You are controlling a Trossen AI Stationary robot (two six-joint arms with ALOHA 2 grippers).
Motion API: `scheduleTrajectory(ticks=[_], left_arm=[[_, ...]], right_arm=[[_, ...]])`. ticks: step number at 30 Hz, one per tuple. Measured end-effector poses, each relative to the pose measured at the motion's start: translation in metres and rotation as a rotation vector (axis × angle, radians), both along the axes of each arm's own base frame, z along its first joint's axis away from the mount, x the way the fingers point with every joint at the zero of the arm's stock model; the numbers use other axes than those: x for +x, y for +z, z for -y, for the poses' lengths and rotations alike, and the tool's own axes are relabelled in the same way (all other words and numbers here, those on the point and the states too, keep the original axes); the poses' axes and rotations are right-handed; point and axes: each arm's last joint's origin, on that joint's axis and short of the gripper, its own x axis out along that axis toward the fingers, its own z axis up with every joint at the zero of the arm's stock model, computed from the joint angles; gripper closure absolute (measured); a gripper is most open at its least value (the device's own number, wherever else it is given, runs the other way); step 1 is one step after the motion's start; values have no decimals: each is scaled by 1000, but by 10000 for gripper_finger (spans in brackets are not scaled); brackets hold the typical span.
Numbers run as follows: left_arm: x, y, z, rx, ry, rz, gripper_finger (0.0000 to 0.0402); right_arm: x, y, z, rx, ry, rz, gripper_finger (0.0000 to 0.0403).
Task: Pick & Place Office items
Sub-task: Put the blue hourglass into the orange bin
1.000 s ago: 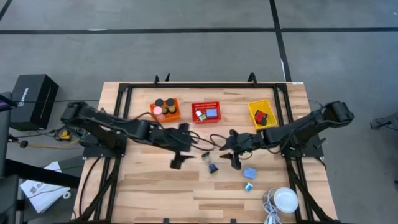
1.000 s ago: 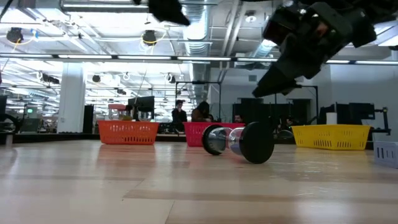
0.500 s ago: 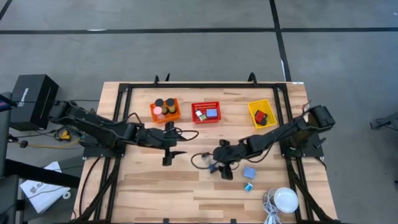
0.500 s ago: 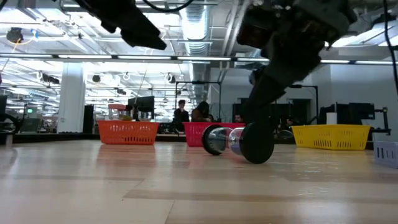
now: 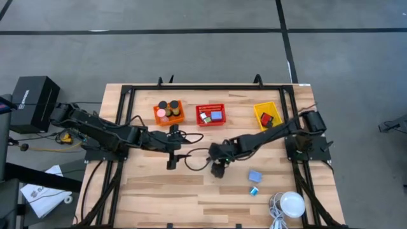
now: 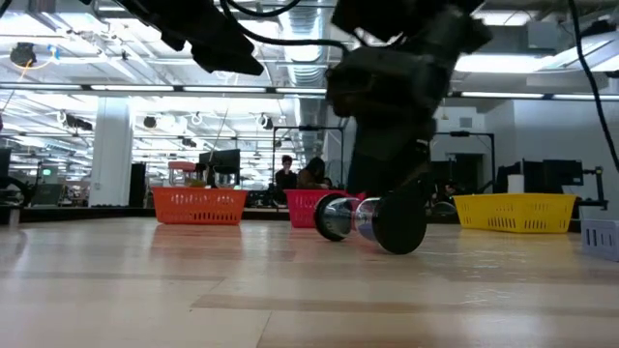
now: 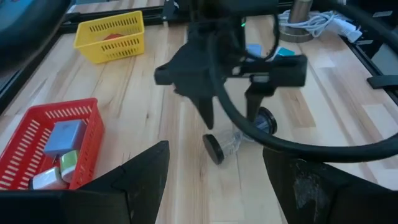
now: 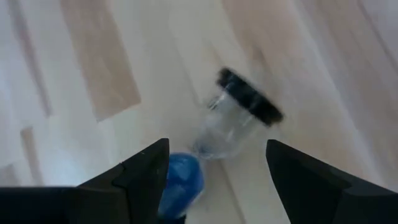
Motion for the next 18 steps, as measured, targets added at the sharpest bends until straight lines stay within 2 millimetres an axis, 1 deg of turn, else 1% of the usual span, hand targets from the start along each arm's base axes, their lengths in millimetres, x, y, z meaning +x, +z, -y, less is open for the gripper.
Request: scheduleTrajectory(ticks=[6,10,14,18], left_arm=[[0,0,0,-1,0,6,147],[0,1,0,0,0,7,147],[1,1,0,4,-3,9,147],[1,1,0,3,-5,11,147]], right_arm=[[11,5,14,36,-21,5,142],[13,5,22,39,-42,7,143],[13,5,24,53,-41,5,143],[14,6,23,80,-76,18,143]])
